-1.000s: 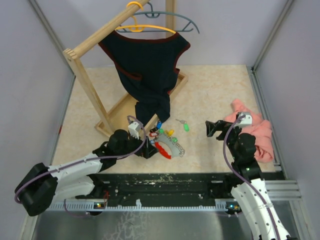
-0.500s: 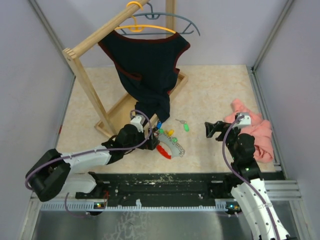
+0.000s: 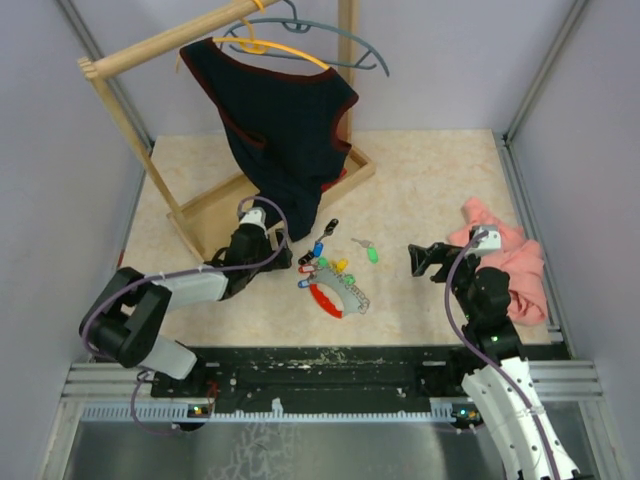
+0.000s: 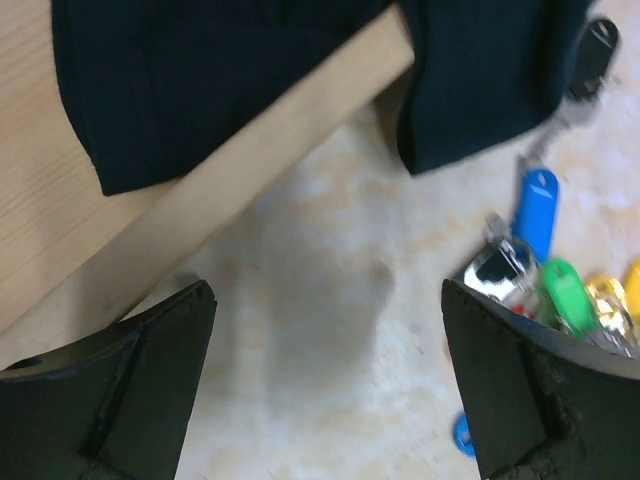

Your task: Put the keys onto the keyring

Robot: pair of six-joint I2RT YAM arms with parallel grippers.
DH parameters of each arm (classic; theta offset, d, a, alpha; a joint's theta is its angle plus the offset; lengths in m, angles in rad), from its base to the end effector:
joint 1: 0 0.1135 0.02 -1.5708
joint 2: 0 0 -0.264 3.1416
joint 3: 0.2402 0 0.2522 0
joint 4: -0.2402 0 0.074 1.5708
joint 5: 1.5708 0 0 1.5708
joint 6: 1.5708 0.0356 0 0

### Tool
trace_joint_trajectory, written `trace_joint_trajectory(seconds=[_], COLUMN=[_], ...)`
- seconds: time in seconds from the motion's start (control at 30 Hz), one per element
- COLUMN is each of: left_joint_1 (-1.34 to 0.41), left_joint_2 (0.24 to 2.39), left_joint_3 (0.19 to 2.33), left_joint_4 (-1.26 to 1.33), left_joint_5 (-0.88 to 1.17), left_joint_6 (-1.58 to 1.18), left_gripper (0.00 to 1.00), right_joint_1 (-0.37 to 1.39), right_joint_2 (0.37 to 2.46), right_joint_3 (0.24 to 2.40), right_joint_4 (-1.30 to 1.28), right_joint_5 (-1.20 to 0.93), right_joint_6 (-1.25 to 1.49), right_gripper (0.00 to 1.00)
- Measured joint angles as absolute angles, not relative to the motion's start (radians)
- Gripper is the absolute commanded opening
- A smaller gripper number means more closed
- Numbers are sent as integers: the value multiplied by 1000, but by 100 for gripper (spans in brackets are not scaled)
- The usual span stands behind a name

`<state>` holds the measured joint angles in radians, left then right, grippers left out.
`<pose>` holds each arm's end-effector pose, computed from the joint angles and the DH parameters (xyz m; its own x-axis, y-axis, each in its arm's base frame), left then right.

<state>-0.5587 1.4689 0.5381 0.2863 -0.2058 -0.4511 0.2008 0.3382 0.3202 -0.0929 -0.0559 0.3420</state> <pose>0.2367 -0.1394 0.1501 -0.6243 -0.1130 -0.7730 0.1202 0.9638 -0.2380 0.1229 0.0270 0.2445 -0.1872 0.3036 -0.9342 -0.2025 0.9187 0.3391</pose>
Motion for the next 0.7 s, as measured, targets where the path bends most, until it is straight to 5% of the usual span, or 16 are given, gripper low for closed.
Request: trace_joint_trajectory(seconds=[0.7], left_joint_1=[-287], left_joint_2=[1683], left_joint_3=[742], left_joint_4=[331], left_joint_5=[-83], left_joint_6=[-360], left_gripper=[100], right_joint_1=[201], right_joint_2=[491], right_joint_3=[321], right_joint_4=[-93], right_joint_5=[-139], right_joint_6=[337], right_gripper=[99])
